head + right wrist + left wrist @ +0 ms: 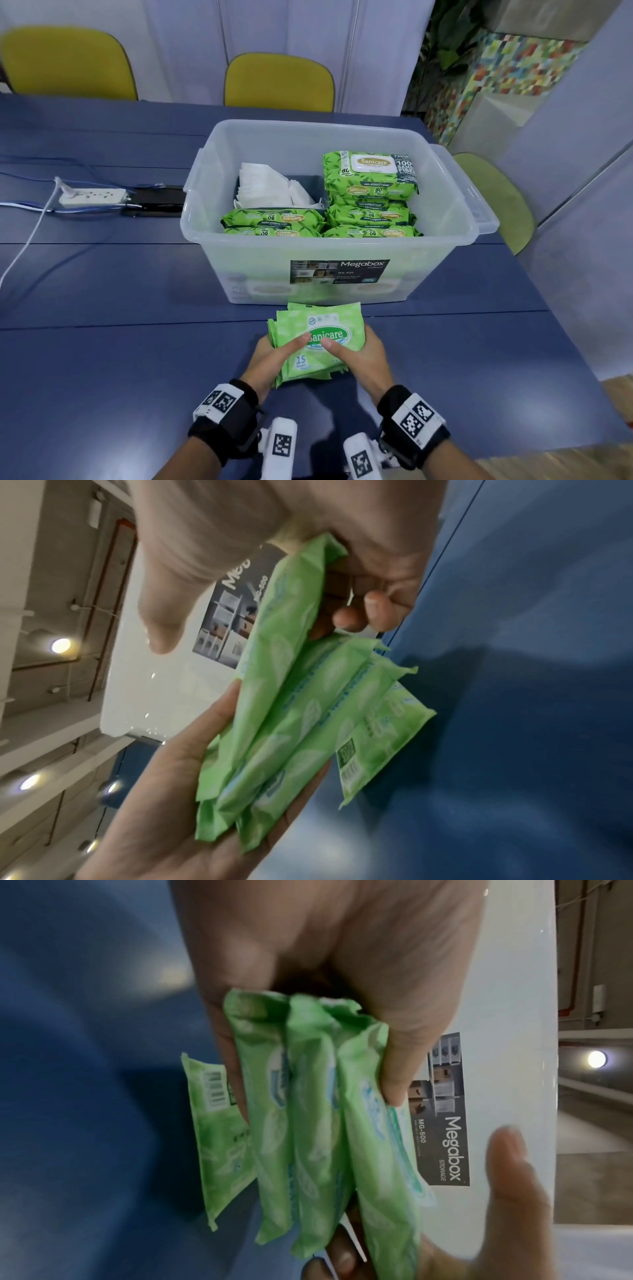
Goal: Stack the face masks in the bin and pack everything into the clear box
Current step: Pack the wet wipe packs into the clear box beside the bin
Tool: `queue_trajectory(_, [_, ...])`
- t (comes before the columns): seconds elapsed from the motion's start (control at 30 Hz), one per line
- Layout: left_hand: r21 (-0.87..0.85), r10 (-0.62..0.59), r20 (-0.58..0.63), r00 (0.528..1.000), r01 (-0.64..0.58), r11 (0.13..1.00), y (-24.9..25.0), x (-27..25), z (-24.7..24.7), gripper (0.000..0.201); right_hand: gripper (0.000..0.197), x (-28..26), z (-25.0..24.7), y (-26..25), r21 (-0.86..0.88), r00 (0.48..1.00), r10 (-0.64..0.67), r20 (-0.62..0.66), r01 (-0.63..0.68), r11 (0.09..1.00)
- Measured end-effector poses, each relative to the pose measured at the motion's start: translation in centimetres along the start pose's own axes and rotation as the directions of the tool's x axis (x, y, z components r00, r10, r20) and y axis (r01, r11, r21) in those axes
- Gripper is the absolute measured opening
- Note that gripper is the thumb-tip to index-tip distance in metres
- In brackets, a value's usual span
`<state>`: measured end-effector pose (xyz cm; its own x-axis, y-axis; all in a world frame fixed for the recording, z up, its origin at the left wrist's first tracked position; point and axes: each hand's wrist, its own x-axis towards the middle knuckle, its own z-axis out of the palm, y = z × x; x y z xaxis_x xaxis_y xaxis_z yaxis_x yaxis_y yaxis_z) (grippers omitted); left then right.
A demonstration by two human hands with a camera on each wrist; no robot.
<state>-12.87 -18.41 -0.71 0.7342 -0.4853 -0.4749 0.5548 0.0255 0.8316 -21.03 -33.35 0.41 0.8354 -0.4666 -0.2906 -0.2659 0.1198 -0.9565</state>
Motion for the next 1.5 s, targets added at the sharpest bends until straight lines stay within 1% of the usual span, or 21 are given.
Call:
queue_trajectory(0.03, [-0.004,0.004,-0.008,1.0,-0.004,1.0,0.0,0.0,-0.1,0.028,0.073,0.3,0.2,0.4,-0.033,1.0,0.003,-0.016,-0.003,0.999])
queue_trajectory(0.07, [-0.01,0.005,-0.014,1.0,-0.005,1.0,-0.1,0.0,-0.2,0.025,0.072,0.6,0.4,0.8,-0.063,0.999,0.005,-0.035,-0.007,0.998])
queue_trajectory(0.2, [-0.017,0.004,-0.034,0.999,-0.004,1.0,-0.3,-0.1,-0.6,0.026,0.05,1.6,1.1,2.0,-0.115,0.996,-0.004,-0.089,-0.006,0.993])
queue_trajectory(0.33, [-0.034,0.009,-0.024,1.0,-0.01,0.999,-0.3,-0.1,-1.2,0.035,0.026,1.9,1.4,2.5,-0.069,0.998,-0.004,-0.066,0.0,0.998])
queue_trajectory(0.4, [-0.044,0.002,-0.019,1.0,-0.002,0.999,-0.4,0.0,-1.4,0.043,0.017,2.1,1.6,2.5,-0.039,0.998,0.006,-0.06,-0.008,0.999])
queue_trajectory(0.47, [-0.06,-0.016,-0.017,1.0,0.015,0.998,-0.5,0.0,-1.8,0.046,0.012,2.2,1.6,2.6,0.015,0.999,0.042,-0.032,-0.042,0.999])
queue_trajectory(0.57, [-0.07,-0.028,-0.016,0.999,0.027,0.997,-0.9,0.0,-2.8,0.044,0.022,2.5,1.3,2.9,0.005,0.991,0.097,0.091,-0.098,0.995])
queue_trajectory(0.6, [-0.069,-0.032,-0.019,0.999,0.03,0.997,-1.0,0.0,-3.3,0.051,0.026,2.5,1.1,2.9,-0.036,0.986,0.105,0.133,-0.101,0.994])
queue_trajectory(0.67, [-0.067,-0.042,-0.019,0.999,0.041,0.997,-1.2,0.1,-3.9,0.072,0.031,2.6,1.1,2.9,-0.127,0.982,0.094,0.165,-0.073,0.989])
queue_trajectory(0.7, [-0.074,-0.047,-0.021,0.999,0.046,0.996,-1.3,0.1,-4.0,0.074,0.033,2.7,1.4,3.0,-0.174,0.984,0.067,0.165,-0.038,0.984])
queue_trajectory(0.73, [-0.084,-0.048,-0.024,0.999,0.046,0.995,-1.3,0.2,-4.1,0.068,0.037,2.7,1.7,3.0,-0.22,0.987,0.031,0.159,0.005,0.976])
queue_trajectory(0.83, [-0.125,-0.046,-0.044,0.998,0.04,0.991,-1.0,0.2,-3.6,0.048,0.062,3.3,2.7,3.5,-0.357,0.994,-0.063,0.093,0.092,0.93])
queue_trajectory(0.93, [-0.131,-0.041,-0.033,0.999,0.037,0.991,-0.5,0.1,-3.3,0.051,0.061,3.9,3.2,3.6,-0.391,0.993,-0.095,0.067,0.114,0.913])
queue_trajectory(1.0, [-0.132,-0.044,-0.043,0.998,0.038,0.991,-0.4,0.2,-3.5,0.048,0.059,3.9,3.4,3.6,-0.4,0.991,-0.107,0.074,0.128,0.907])
queue_trajectory(1.07, [-0.129,-0.059,-0.082,0.995,0.048,0.99,-0.4,0.4,-3.8,0.039,0.045,3.8,3.4,4.0,-0.408,0.99,-0.114,0.082,0.138,0.903])
queue_trajectory(1.17, [-0.1,-0.078,-0.112,0.991,0.067,0.993,-0.5,0.5,-4.6,0.031,0.03,3.9,3.1,4.2,-0.305,0.994,-0.064,0.086,0.087,0.948])
queue_trajectory(1.2, [-0.094,-0.083,-0.117,0.99,0.072,0.993,-0.5,0.5,-5.0,0.033,0.029,4.1,3.0,4.4,-0.272,0.998,-0.044,0.049,0.055,0.961])
queue_trajectory(1.27, [-0.117,-0.093,-0.13,0.987,0.078,0.99,-0.6,0.5,-5.8,0.04,0.029,4.7,2.5,4.9,-0.256,0.997,-0.021,-0.078,0.001,0.967])
queue_trajectory(1.33, [-0.154,-0.092,-0.148,0.985,0.069,0.986,-0.6,0.4,-6.5,0.04,0.03,5.3,2.0,5.3,-0.364,0.984,-0.029,-0.175,-0.038,0.931])
queue_trajectory(1.37, [-0.163,-0.085,-0.163,0.983,0.058,0.985,-0.5,0.3,-6.7,0.037,0.036,5.5,1.9,5.4,-0.439,0.981,-0.034,-0.19,-0.054,0.897])
queue_trajectory(1.5, [-0.221,-0.071,-0.246,0.967,0.015,0.975,-0.4,0.0,-7.6,0.027,0.069,5.2,3.0,4.4,-0.69,0.987,0.049,-0.153,-0.142,0.709])
